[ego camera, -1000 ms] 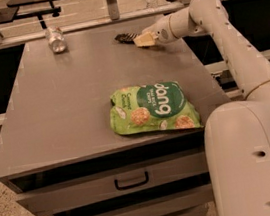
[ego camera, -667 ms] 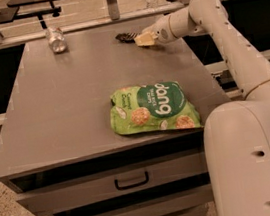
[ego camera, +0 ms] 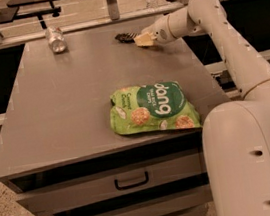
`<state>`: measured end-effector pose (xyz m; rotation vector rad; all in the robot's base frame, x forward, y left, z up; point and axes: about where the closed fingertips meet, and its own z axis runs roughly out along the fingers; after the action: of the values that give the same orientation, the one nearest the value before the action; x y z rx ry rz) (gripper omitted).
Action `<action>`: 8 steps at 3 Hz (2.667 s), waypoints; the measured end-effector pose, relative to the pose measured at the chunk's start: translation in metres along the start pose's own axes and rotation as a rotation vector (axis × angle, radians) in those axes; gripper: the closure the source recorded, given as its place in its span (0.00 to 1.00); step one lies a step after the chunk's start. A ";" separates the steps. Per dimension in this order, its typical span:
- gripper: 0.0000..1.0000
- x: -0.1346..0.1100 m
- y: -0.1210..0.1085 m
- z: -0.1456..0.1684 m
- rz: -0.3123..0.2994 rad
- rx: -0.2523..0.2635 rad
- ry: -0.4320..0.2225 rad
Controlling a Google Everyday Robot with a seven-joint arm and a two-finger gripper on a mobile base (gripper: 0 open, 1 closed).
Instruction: Move rxbar chocolate near green rice chip bag
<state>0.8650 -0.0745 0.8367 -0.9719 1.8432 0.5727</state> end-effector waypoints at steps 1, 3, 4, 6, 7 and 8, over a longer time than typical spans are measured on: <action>1.00 -0.001 0.002 -0.002 -0.002 -0.004 -0.001; 1.00 -0.037 0.068 -0.071 -0.076 -0.112 -0.027; 1.00 -0.044 0.088 -0.102 -0.098 -0.119 -0.023; 1.00 -0.027 0.122 -0.176 -0.094 -0.111 -0.004; 1.00 -0.012 0.139 -0.218 -0.084 -0.144 -0.002; 1.00 0.001 0.159 -0.251 -0.085 -0.241 0.003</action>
Offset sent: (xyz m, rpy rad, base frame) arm -0.1232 -0.0012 0.0801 0.0253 -0.0343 0.1636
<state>0.6036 -0.1651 0.9443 -1.2043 1.7534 0.7542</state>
